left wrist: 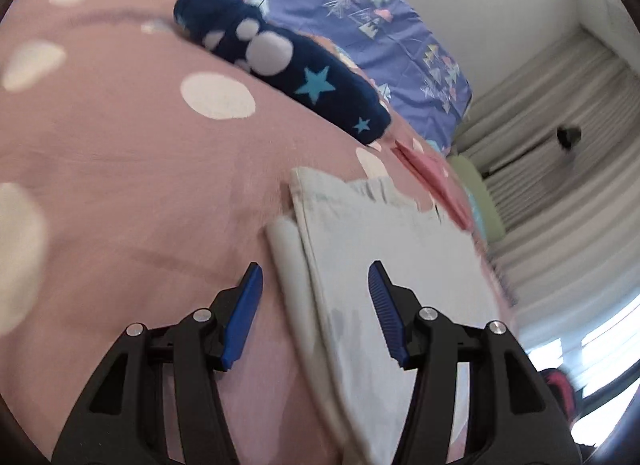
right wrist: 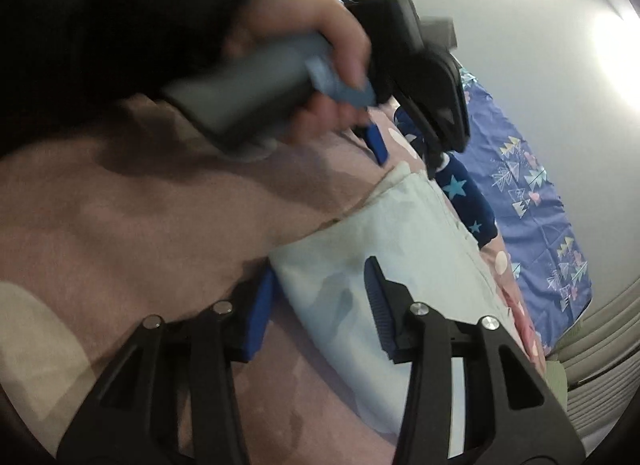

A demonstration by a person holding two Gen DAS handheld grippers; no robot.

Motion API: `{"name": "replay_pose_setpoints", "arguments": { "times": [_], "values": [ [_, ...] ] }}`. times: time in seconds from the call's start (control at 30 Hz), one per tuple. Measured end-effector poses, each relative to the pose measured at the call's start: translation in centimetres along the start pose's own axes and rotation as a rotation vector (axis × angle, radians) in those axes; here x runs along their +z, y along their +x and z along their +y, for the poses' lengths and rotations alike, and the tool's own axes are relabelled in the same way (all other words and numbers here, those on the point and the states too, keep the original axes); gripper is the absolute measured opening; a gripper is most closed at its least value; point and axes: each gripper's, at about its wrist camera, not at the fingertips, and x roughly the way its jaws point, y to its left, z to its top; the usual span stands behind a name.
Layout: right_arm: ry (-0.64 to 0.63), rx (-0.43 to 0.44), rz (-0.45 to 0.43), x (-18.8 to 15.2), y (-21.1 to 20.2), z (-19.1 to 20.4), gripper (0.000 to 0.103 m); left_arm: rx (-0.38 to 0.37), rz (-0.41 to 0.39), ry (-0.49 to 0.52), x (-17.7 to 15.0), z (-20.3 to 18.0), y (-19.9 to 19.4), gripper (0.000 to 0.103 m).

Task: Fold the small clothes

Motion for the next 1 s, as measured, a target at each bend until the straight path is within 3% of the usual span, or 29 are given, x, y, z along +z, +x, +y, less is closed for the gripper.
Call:
{"name": "replay_pose_setpoints", "arguments": {
  "times": [0.17, 0.3, 0.37, 0.4, 0.47, 0.53, 0.57, 0.7, 0.77, 0.87, 1.0],
  "values": [
    [0.02, 0.007, 0.002, 0.1, 0.7, -0.6, 0.041, -0.028, -0.007, 0.03, 0.1, 0.2, 1.5, 0.023],
    [0.002, -0.005, -0.008, 0.0, 0.9, -0.6, 0.037, -0.069, -0.012, -0.005, 0.1, 1.0, 0.9, 0.014],
    [-0.01, 0.011, -0.006, 0.0, 0.9, -0.2, 0.017, -0.049, -0.022, -0.019, 0.3, 1.1, 1.1, 0.007],
    [-0.021, 0.008, 0.008, 0.0, 1.1, 0.0, 0.007, -0.047, -0.025, -0.019, 0.4, 1.1, 1.1, 0.006],
    [0.009, 0.036, 0.019, 0.3, 1.1, -0.9, 0.005, -0.04, -0.056, 0.013, 0.4, 0.2, 0.4, 0.006],
    [0.149, 0.116, 0.009, 1.2, -1.0, -3.3, 0.004, -0.029, -0.085, 0.066, 0.3, -0.9, -0.2, 0.006],
    [0.166, 0.114, -0.011, 1.5, -1.8, -3.9, 0.003, -0.015, -0.092, 0.087, 0.3, -1.3, -0.3, 0.006],
    [0.017, 0.142, 0.081, -0.4, 0.4, -0.9, 0.003, 0.077, -0.051, 0.072, 0.1, -0.3, 1.3, 0.006],
    [0.003, 0.12, 0.047, -0.5, -0.1, -0.5, 0.003, 0.057, -0.066, 0.057, 0.2, 0.0, 0.9, 0.005],
    [0.094, 0.19, 0.037, -0.2, -0.6, -2.1, 0.003, 0.066, -0.088, 0.058, 0.2, 0.1, 0.5, 0.005],
    [0.112, 0.2, 0.026, -0.7, -1.2, -2.2, 0.003, 0.032, -0.097, 0.028, 0.4, 0.8, -0.8, 0.005]
  ]
}}
